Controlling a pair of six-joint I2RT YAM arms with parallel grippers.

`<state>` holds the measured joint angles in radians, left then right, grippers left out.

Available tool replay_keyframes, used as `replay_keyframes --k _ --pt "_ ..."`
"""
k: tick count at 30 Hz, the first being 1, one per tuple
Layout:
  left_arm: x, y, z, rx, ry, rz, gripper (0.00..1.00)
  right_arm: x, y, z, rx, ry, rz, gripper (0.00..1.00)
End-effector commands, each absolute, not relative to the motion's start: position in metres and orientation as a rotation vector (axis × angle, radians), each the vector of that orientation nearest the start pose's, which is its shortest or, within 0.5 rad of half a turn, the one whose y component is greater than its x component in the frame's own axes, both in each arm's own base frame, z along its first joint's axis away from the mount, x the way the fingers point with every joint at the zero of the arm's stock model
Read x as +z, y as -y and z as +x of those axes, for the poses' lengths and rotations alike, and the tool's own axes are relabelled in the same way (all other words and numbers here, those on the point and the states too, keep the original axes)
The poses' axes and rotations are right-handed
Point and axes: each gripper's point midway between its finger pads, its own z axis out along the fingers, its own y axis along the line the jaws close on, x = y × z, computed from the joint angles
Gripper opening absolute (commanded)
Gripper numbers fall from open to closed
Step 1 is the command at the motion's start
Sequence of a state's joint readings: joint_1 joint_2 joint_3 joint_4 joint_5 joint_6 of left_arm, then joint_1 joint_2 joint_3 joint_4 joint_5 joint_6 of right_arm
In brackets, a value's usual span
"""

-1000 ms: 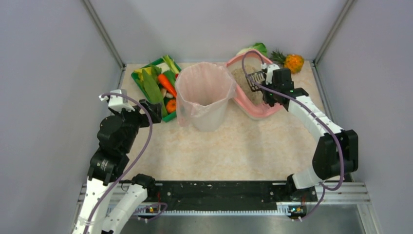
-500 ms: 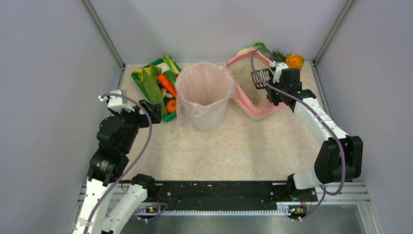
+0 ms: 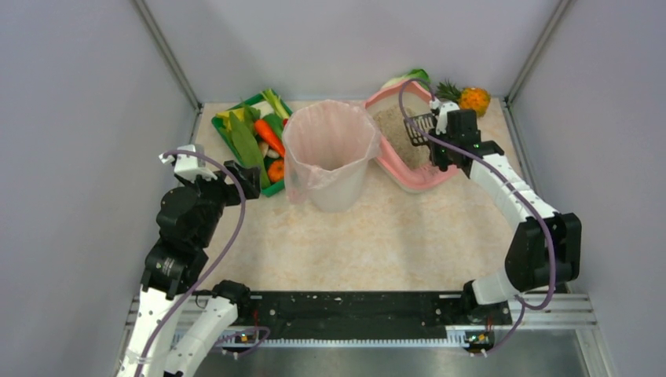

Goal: Clean the litter box

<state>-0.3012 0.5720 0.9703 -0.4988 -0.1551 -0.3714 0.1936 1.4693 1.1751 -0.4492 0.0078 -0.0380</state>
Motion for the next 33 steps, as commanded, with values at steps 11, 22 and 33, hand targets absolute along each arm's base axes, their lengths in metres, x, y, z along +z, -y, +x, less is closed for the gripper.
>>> replay_keyframes --k 11,22,33 --pt "0.35 0.06 0.242 -0.367 -1.644 -0.179 0.99 0.2 -0.078 0.405 0.065 -2.18 -0.274 0.0" --pt "0.352 0.061 0.246 -0.365 -1.631 -0.172 0.99 0.244 -0.073 0.397 0.033 -2.056 -0.326 0.0" --pt "0.353 0.065 0.248 -0.39 -1.625 -0.163 0.99 0.293 -0.072 0.396 0.007 -2.046 -0.363 0.0"
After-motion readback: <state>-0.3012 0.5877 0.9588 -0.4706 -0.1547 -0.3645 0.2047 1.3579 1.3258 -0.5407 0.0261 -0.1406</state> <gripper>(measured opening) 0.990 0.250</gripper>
